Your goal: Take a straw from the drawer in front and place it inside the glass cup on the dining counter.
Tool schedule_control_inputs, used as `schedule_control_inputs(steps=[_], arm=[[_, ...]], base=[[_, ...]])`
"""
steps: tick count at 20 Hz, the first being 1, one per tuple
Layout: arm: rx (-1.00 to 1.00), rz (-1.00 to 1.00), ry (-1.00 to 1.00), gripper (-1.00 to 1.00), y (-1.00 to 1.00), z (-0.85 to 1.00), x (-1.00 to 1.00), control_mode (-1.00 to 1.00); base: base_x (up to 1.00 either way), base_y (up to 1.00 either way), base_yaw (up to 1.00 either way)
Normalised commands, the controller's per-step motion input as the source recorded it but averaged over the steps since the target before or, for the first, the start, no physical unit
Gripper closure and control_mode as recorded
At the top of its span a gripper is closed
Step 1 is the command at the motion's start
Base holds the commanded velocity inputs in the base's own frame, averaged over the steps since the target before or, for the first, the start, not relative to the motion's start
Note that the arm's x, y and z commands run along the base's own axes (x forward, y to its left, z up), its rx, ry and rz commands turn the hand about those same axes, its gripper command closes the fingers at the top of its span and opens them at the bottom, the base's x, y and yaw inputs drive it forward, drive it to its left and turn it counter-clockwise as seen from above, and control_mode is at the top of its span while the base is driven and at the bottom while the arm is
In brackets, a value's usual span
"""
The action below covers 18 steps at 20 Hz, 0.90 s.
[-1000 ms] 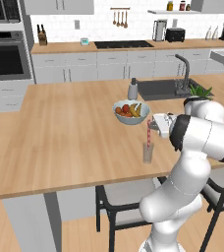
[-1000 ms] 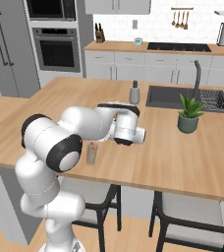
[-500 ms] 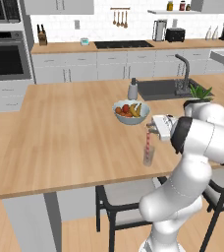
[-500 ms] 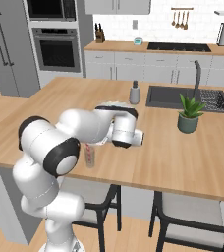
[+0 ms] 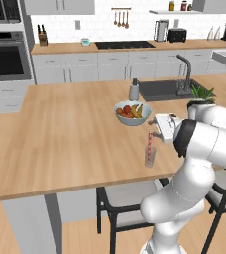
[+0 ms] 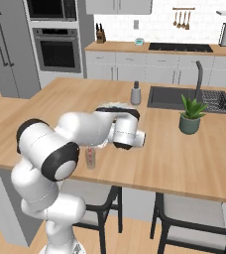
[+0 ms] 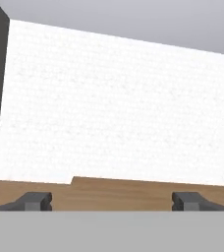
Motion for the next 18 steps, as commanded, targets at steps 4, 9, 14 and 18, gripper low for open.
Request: schedule_control_inputs(steps=[4, 9, 14, 18], arm=[[0.00, 0.00, -0.26, -1.00, 0.00, 0.93, -0.70, -1.00], [-0.07, 0.00, -0.25, -1.00, 0.02, 0.99, -0.85, -1.00], [-0.31, 0.00, -0.27, -1.00, 0.43, 0.78, -0.95, -1.00], [-0.50, 0.00, -0.23, -1.00, 0.84, 0.40, -0.82, -1.00]], base=[[0.00, 0.00, 0.00], [0.00, 0.00, 0.00], [0.00, 0.00, 0.00], [0.00, 0.00, 0.00]])
